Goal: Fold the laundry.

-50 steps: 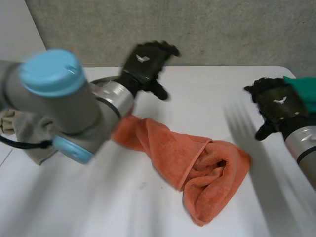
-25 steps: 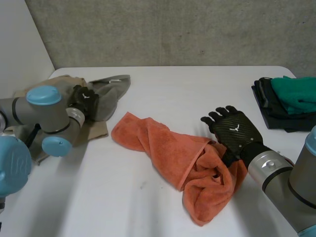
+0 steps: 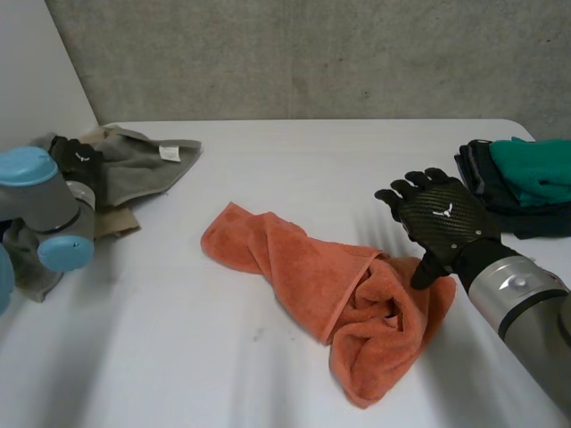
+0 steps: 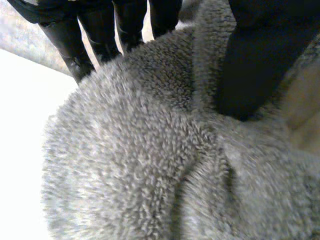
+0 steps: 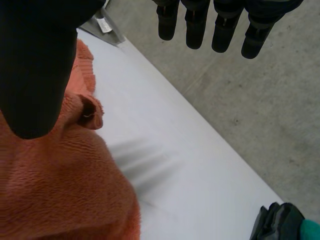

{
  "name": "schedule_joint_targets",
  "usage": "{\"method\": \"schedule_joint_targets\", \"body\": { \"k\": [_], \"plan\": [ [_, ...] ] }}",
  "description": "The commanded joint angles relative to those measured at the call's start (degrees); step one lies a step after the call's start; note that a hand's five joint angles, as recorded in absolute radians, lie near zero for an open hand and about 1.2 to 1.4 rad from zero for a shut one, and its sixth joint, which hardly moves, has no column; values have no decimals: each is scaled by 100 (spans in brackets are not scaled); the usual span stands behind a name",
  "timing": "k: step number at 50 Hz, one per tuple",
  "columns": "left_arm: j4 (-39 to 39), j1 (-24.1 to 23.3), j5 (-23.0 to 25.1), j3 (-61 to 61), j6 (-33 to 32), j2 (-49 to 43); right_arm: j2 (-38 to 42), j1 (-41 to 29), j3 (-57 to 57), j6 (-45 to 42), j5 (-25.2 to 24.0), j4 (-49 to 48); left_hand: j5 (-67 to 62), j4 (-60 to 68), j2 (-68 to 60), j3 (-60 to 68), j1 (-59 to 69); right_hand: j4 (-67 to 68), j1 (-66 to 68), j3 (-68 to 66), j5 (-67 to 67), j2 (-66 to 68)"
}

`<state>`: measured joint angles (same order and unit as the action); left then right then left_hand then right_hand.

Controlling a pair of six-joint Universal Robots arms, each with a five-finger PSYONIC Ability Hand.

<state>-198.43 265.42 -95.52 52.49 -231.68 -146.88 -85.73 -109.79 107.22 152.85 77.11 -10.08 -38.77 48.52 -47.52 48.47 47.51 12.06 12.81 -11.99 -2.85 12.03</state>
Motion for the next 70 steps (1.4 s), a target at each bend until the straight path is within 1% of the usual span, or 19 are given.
{"method": "schedule_joint_targets", "body": {
  "k": [1, 6, 11, 14, 20, 23, 28, 32, 39, 42, 43, 44, 46, 49, 53, 54, 57, 67, 70],
  "plan": [
    [33, -394, 42, 1008, 70, 1283, -207, 273, -473, 17, -3, 1350, 2373, -2348, 2249, -2343, -2248, -206, -281, 199, 285, -203],
    [94, -763, 270, 1720, 561, 2135, -251, 721, -728, -10, -90, 2175, 2913, -2889, 2789, -2884, -2788, -206, -281, 199, 285, -203],
    [524, -1176, 552, 2511, 1300, 2935, -242, 897, -922, -36, -117, 2476, 2913, -2889, 2789, -2884, -2788, -206, -281, 199, 285, -203],
    [919, -1754, 692, 3037, 1861, 3296, -242, 1082, -1036, -124, -126, 2555, 2913, -2889, 2789, -2884, -2788, -206, -281, 199, 285, -203],
    [1026, -2896, 772, 3469, 2618, 3411, -155, 1258, -966, -598, -222, 2818, 2947, -2922, 2822, -2917, -2821, -206, -281, 199, 285, -203],
    [956, -3224, 859, 3435, 2663, 3324, -6, 1232, -870, -625, -258, 2836, 3332, -3307, 3208, -3302, -3207, -206, -281, 199, 285, -203],
    [675, -3531, 1631, 3111, 2619, 2781, 144, 1205, -483, -494, -267, 2512, 3502, -3477, 3377, -3472, -3377, -206, -281, 199, 285, -203],
    [692, -3637, 2168, 2610, 2505, 2156, 162, 1188, -9, -116, -196, 1774, 3486, -3461, 3361, -3456, -3360, -206, -281, 199, 285, -203],
    [867, -3831, 2424, 1714, 2391, 1391, 539, 863, 581, 105, -187, 965, 2833, -2808, 2708, -2803, -2707, -206, -281, 199, 285, -203],
    [999, -3831, 2433, 1493, 2382, 1197, 864, 660, 590, 192, -170, 815, 1305, -1280, 1180, -1275, -1179, -206, -281, 199, 285, -203],
    [1086, -3822, 2424, 1318, 2373, 1075, 935, 634, 572, 219, -161, 763, -333, 358, -458, 363, 459, 2, -74, -8, 78, 4],
    [1131, -3822, 2407, 1230, 2373, 1012, 996, 617, 546, 245, -144, 710, -1382, 1407, -1507, 1412, 1508, 371, 296, -378, -291, 373],
    [1166, -3822, 2363, 1063, 2373, 951, 1146, 590, 449, 280, -144, 517, -3116, 3141, -3241, 3146, 3242, 2535, 2460, -2542, -2456, 2538],
    [1158, -3778, 2301, 773, 2382, 950, 1251, 590, 187, 280, -117, 158, -3123, 3148, -3248, 3153, 3249, 6777, 6702, -6784, -6698, 6779],
    [1114, -3699, 1933, 351, 2391, 1038, 1260, 634, -358, 272, 224, -406, -3123, 3148, -3248, 3153, 3249, 6794, 6719, -6801, -6715, 6797],
    [1079, -3647, 1688, 211, 2417, 1186, 1252, 643, -481, 272, 330, -468, -3123, 3148, -3248, 3153, 3249, 6794, 6719, -6801, -6715, 6797],
    [1026, -3507, 1388, 209, 2452, 1773, 1225, 652, -982, 280, 612, -565, -3123, 3148, -3248, 3153, 3249, 6794, 6719, -6801, -6715, 6797],
    [1061, -3111, 1264, 1131, 2400, 3094, 1190, 660, -2617, 166, 648, 252, -3123, 3148, -3248, 3153, 3249, 6794, 6719, -6801, -6715, 6797],
    [1096, -2909, 1264, 1641, 2417, 3428, 1522, 652, -3231, 157, 639, 410, -3123, 3148, -3248, 3153, 3249, 6794, 6719, -6801, -6715, 6797]
  ]
}}
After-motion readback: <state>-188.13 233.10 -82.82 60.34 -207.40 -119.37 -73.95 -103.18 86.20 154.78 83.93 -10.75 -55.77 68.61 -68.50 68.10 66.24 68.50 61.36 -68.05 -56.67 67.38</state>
